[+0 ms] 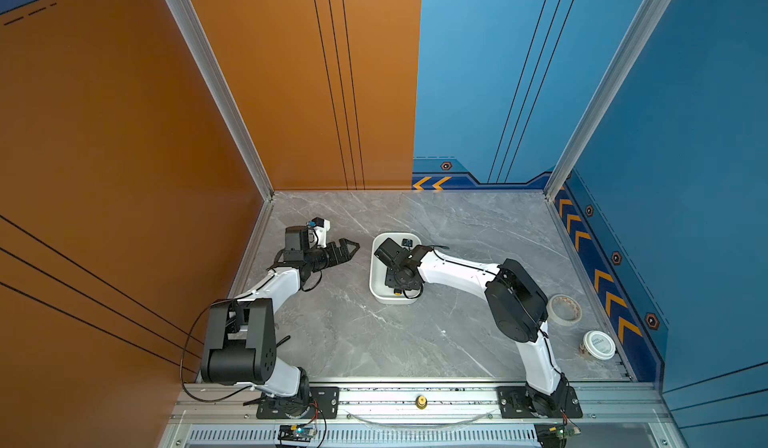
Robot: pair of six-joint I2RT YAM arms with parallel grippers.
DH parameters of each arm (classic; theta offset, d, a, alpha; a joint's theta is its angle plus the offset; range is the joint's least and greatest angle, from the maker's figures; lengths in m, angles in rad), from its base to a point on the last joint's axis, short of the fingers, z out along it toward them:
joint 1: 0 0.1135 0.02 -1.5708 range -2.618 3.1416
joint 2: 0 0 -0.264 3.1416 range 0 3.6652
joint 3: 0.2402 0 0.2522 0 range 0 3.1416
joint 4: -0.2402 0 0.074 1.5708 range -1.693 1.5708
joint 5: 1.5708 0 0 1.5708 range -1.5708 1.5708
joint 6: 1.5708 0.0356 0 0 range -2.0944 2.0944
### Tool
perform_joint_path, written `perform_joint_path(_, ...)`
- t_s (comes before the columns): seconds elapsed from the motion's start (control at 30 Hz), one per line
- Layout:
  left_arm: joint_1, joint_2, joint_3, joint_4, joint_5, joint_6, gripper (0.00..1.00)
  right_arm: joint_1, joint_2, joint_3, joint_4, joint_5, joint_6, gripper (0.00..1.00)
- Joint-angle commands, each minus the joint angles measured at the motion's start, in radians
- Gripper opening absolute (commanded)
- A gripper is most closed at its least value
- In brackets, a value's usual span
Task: Put the screwdriver in the bin
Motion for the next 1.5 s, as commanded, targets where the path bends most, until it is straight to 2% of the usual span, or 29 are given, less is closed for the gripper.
perform_joint_path(0.0,0.009,0.015,-0.011,-0.016,-0.005,0.027,0.98,0.003,0.025,0.005,-0.027,0.007,0.010,0.03)
perform_joint_path(0.1,0.009,0.015,-0.012,-0.019,-0.006,0.030,0.98,0.003,0.034,0.008,-0.027,0.006,0.010,0.04)
perform_joint_path(0.17,0.009,0.015,-0.011,-0.020,-0.006,0.030,0.98,0.002,0.039,0.011,-0.027,0.005,0.009,0.07)
perform_joint_path(0.37,0.009,0.017,-0.009,-0.022,-0.008,0.033,0.98,0.000,0.043,0.016,-0.027,0.000,0.003,0.36)
perform_joint_path(0.43,0.009,0.018,-0.009,-0.024,-0.009,0.033,0.98,0.001,0.045,0.018,-0.027,0.001,0.001,0.41)
perform_joint_path(0.73,0.009,0.018,-0.007,-0.027,-0.009,0.035,0.98,0.000,0.026,0.026,-0.027,-0.009,-0.011,0.49)
perform_joint_path(0.97,0.009,0.009,-0.002,-0.028,-0.011,0.036,0.98,-0.001,-0.085,0.031,-0.039,0.012,-0.057,0.54)
perform_joint_path(1.03,0.008,-0.004,0.003,-0.027,-0.016,0.040,0.98,-0.001,-0.129,0.035,-0.040,0.011,-0.101,0.57)
perform_joint_path(1.17,0.009,-0.061,0.004,-0.027,-0.067,0.067,0.98,-0.013,-0.253,0.037,-0.040,0.019,-0.278,0.63)
perform_joint_path(1.27,0.009,-0.122,-0.007,-0.022,-0.141,0.100,0.98,-0.048,-0.383,-0.001,-0.040,0.092,-0.422,0.67)
perform_joint_path(1.43,0.012,-0.233,-0.057,0.014,-0.296,0.173,0.98,-0.176,-0.603,-0.112,-0.025,0.203,-0.634,0.75)
perform_joint_path(1.47,0.013,-0.251,-0.070,0.024,-0.332,0.193,0.98,-0.247,-0.651,-0.151,-0.002,0.191,-0.676,0.75)
